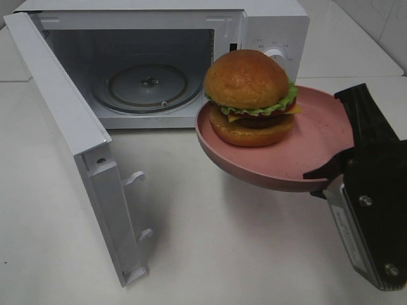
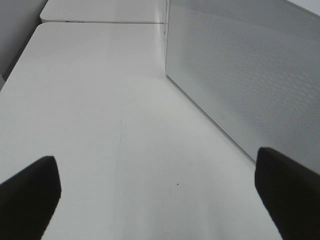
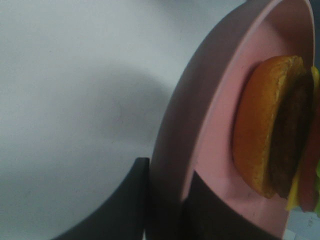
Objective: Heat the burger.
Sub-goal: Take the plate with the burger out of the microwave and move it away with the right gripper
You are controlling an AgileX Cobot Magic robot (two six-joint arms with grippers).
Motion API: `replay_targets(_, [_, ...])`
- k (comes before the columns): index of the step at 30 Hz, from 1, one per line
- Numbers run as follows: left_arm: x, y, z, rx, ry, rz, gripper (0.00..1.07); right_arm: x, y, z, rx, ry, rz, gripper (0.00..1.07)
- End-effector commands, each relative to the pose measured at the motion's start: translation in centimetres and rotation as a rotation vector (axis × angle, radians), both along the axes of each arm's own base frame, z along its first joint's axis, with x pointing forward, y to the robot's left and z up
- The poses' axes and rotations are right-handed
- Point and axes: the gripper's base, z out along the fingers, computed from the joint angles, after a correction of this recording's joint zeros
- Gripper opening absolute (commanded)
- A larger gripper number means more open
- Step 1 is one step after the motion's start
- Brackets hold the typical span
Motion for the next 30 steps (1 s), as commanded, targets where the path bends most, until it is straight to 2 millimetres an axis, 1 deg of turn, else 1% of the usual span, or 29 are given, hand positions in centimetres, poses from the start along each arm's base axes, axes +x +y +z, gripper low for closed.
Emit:
replay_targets(1, [-0.2, -0.1, -0.1, -0.011, -0.018, -0.002, 0.98, -1.0, -0.9, 1.4, 0.052, -0.081, 0.003, 0.00])
replay_targets(3, [-0.2, -0.1, -0.1, -0.011, -0.018, -0.002, 0.98, -1.2, -1.1, 1.4, 0.052, -0.083, 0.001, 0.00])
replay_targets(4, [-0.2, -0.1, -0.1, -0.011, -0.018, -0.002, 0.98, -1.7, -1.6, 1.5, 0.050, -0.086, -0.007, 0.00])
replay_targets(6, [-0.2, -0.1, -0.1, -0.011, -0.018, -0.002, 0.98, -2.0, -1.8, 1.6, 0.048, -0.084, -0.013, 0.00])
replay_targets(8, [-0.2, -0.1, -0.1, -0.011, -0.018, -0.002, 0.98, -2.5, -2.5, 1.7, 0.043, -0.090, -0.032, 0.00])
replay_targets(12, [-0.2, -0.1, -0.1, -0.011, -0.018, -0.002, 0.98, -2.9, -3.1, 1.9, 0.030, -0.100, -0.060, 0.00])
replay_targets(13, [-0.2, -0.1, -0.1, -0.011, -0.018, -0.002, 0.98, -3.0, -3.5, 2.0, 0.028, -0.103, -0.091, 0.00])
replay_targets(17, [-0.2, -0.1, -0.1, -0.011, -0.018, -0.002, 0.98, -3.0, -3.9, 2.0, 0.017, -0.106, -0.139, 0.00])
replay_targets(19, [-0.2, -0.1, -0.1, -0.011, -0.018, -0.002, 0.98, -2.8, -4.5, 2.0, 0.008, -0.107, -0.218, 0.00])
replay_targets(22, [-0.2, -0.1, -0.1, -0.011, -0.018, -0.002, 0.98, -2.7, -4.7, 2.0, 0.000, -0.112, -0.238, 0.00])
replay_targets(23, [-0.2, -0.1, -0.1, -0.011, -0.018, -0.002, 0.98, -2.6, -5.0, 2.0, -0.002, -0.109, -0.282, 0.00])
replay_targets(25, [-0.2, -0.1, -0.1, -0.011, -0.018, -0.002, 0.98, -2.6, -5.1, 2.0, -0.005, -0.109, -0.300, 0.00])
replay_targets(27, [-0.2, -0.1, -0.1, -0.011, -0.018, -0.002, 0.98, -2.5, -5.6, 1.9, -0.006, -0.106, -0.374, 0.00])
replay_targets(28, [-0.2, -0.1, -0.1, -0.011, -0.018, -0.002, 0.98, -2.5, -5.6, 1.9, -0.006, -0.106, -0.374, 0.00])
replay_targets(29, [-0.2, -0.1, -0.1, -0.011, -0.018, -0.002, 0.98, -2.5, -5.9, 2.0, -0.010, -0.107, -0.424, 0.00])
replay_targets(30, [-0.2, -0.1, -0.1, -0.011, -0.018, -0.002, 0.98, -2.5, -5.9, 2.0, -0.010, -0.107, -0.424, 0.00])
